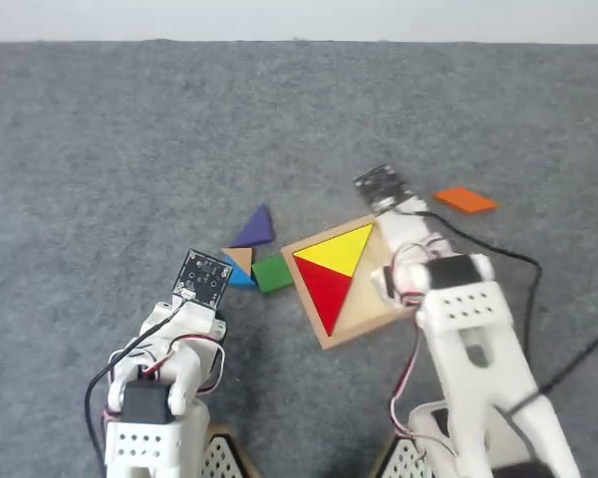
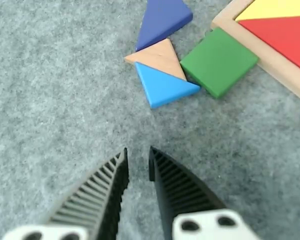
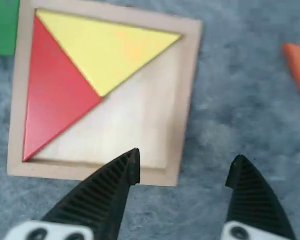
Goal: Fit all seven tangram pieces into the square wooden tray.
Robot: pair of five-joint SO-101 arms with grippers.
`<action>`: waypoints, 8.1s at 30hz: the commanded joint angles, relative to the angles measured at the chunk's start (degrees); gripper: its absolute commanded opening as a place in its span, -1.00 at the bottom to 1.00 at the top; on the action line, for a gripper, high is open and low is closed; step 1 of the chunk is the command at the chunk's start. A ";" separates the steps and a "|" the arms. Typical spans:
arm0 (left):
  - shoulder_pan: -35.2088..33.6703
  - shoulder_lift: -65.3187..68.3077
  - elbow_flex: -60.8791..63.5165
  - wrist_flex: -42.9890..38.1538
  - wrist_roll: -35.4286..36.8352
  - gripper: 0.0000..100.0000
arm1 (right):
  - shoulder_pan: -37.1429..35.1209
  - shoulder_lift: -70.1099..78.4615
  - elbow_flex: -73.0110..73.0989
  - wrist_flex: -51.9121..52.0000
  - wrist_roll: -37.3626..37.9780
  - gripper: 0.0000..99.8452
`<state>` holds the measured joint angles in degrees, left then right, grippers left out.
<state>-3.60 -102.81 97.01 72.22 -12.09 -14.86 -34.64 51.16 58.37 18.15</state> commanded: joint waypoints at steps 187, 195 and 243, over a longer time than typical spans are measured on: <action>0.26 -1.32 -0.57 0.35 0.26 -0.87 | 31.08 41.98 -26.46 -3.74 0.00 -0.55; 0.26 -1.32 -0.57 0.35 0.26 -0.87 | 38.73 35.47 -27.69 -1.63 -2.29 -0.55; 0.26 -1.32 -0.57 0.35 0.26 -0.87 | 35.91 43.91 -27.96 -6.29 -0.53 -1.00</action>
<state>-3.60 -102.81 97.01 72.22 -12.09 20.84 9.76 26.55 50.55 16.75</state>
